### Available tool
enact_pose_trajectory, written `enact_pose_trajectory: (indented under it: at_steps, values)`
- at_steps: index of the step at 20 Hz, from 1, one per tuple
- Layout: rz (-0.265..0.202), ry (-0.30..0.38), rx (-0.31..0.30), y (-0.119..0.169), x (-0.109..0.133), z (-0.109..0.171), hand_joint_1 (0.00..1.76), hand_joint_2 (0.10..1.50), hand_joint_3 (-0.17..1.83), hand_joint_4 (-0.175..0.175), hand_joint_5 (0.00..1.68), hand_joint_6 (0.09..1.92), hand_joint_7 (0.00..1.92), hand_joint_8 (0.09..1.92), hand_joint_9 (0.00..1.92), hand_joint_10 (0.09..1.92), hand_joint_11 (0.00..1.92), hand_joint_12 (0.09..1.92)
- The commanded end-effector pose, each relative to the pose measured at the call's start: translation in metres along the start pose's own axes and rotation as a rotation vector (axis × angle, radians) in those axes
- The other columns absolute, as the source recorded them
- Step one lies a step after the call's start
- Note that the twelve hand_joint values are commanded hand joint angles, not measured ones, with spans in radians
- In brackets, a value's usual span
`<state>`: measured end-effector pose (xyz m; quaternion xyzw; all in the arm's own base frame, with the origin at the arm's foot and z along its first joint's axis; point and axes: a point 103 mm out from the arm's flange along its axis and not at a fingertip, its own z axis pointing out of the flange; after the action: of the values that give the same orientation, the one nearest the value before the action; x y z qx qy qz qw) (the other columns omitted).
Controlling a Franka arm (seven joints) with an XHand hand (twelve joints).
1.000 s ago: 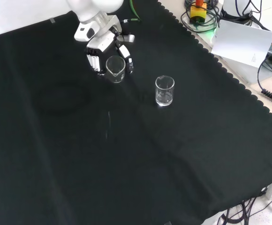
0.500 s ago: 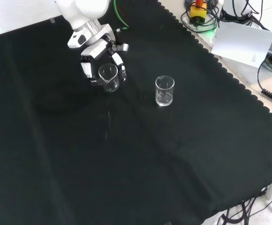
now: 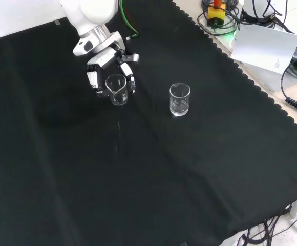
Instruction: Place the beaker back on the table.
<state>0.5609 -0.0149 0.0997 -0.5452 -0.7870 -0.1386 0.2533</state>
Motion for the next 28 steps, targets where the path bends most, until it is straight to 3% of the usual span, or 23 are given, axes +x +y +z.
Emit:
enact_pose_trajectory:
  at_steps: [1,11,20,22,26,28]
  values:
    - [-0.002,0.011,-0.006,0.002,-0.003,0.008,1.45,0.42,0.99,-0.175,1.24,0.86,1.29,0.80,1.75,0.09,1.20,0.64]
    - [0.012,0.015,-0.061,0.001,-0.010,0.016,1.45,0.43,0.98,-0.175,1.22,0.89,1.27,0.85,1.73,0.09,1.18,0.63]
    - [0.000,0.050,-0.049,-0.002,-0.017,0.022,1.45,0.44,0.98,-0.175,1.21,0.91,1.26,0.88,1.71,0.09,1.15,0.64]
    - [-0.014,0.025,-0.036,-0.003,-0.016,0.023,1.44,0.45,0.97,-0.175,1.21,0.92,1.26,0.88,1.70,0.09,1.12,0.67]
    - [-0.007,0.020,-0.015,-0.004,-0.015,0.025,1.42,0.67,0.63,-0.120,1.11,0.95,1.12,0.93,1.61,0.09,1.06,0.76]
    - [-0.002,0.016,0.002,-0.004,-0.015,0.025,1.26,0.81,0.49,-0.154,1.06,0.97,0.97,0.95,1.44,0.09,1.06,0.83]
